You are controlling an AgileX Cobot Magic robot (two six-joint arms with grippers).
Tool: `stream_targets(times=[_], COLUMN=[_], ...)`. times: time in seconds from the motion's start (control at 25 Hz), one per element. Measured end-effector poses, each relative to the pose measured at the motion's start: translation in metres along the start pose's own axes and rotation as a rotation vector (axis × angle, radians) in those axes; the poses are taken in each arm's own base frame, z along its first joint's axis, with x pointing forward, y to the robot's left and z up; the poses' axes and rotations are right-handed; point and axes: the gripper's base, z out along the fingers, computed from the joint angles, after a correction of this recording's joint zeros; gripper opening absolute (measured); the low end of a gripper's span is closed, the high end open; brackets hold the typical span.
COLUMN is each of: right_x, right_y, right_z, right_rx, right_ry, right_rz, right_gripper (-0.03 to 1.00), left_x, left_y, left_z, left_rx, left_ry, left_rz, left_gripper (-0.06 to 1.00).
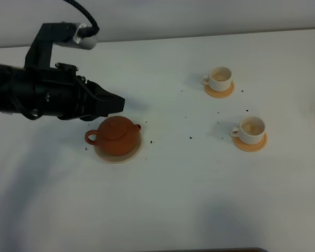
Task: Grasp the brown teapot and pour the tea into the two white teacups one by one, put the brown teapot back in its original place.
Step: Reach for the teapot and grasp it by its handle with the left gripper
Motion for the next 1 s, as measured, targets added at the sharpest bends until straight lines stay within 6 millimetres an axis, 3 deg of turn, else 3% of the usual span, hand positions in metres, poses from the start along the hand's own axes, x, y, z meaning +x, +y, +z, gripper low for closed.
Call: stream_targets(times=[0.32,0.56,0.84,1.0], right_x=[0.0,0.0,0.0,0.0], right_y=[0.0,0.0,0.0,0.0], right_z=[0.0,0.0,0.0,0.0], right_rx=[0.0,0.0,0.001,0.001], right_ry=[0.0,0.0,0.0,0.0], right_rz=[0.001,0.001,0.001,0.001], right_gripper=[0.24,0.24,0.24,0.24], left_x=[-0.057,-0.085,-0.083,-0.078], left_y=[0.003,0.009,0.017,0.021], left_z=[-0.019,0.002,0.047,0.059], left_rx=[-0.048,-0.119,-0.174,-0.151], left_ry=[0.215,0.419,0.606,0.67], left_rz=[0.074,0.21,0.531,0.666], left_gripper=[0.25,0.25,0.25,0.25])
